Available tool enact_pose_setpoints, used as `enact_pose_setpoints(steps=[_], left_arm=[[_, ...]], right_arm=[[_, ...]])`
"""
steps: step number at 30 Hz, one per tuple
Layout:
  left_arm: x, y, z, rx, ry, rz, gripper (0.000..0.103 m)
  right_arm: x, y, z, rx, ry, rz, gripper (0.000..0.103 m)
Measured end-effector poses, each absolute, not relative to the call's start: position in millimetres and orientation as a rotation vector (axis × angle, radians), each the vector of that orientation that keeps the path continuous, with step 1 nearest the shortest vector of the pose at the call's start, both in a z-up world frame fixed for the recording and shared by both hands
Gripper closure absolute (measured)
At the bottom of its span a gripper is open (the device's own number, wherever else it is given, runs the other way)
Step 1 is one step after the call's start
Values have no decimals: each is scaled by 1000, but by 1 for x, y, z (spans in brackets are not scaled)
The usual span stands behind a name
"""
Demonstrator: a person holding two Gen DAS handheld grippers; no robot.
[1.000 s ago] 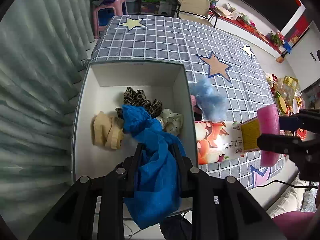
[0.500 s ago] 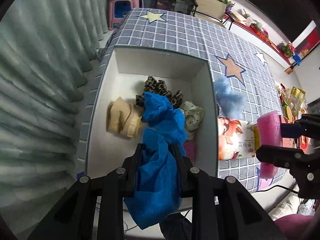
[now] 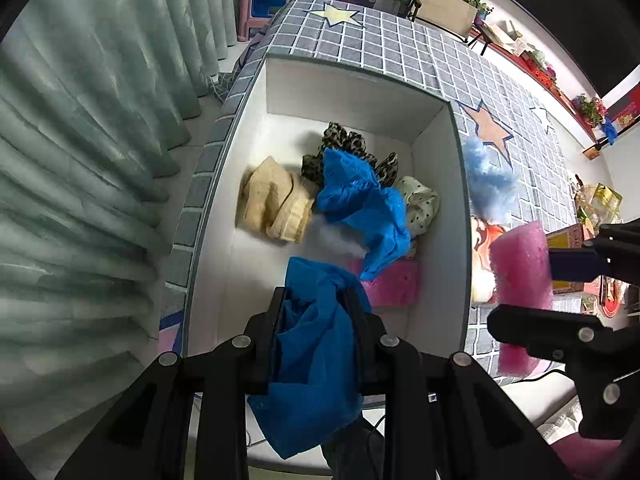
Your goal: Organize soft objects
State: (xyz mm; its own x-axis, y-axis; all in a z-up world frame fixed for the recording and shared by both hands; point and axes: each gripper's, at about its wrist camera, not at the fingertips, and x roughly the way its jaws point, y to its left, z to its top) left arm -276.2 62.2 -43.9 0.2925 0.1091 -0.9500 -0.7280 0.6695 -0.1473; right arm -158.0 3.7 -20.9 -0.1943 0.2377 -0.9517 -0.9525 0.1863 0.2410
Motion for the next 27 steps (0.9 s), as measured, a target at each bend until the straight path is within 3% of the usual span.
enact_pose_setpoints(steps=[27], left_arm=[[-279,66,-66,-667,1196,622,74]], right_arm=[[-173,25,-45,-792,1357,1292,55]])
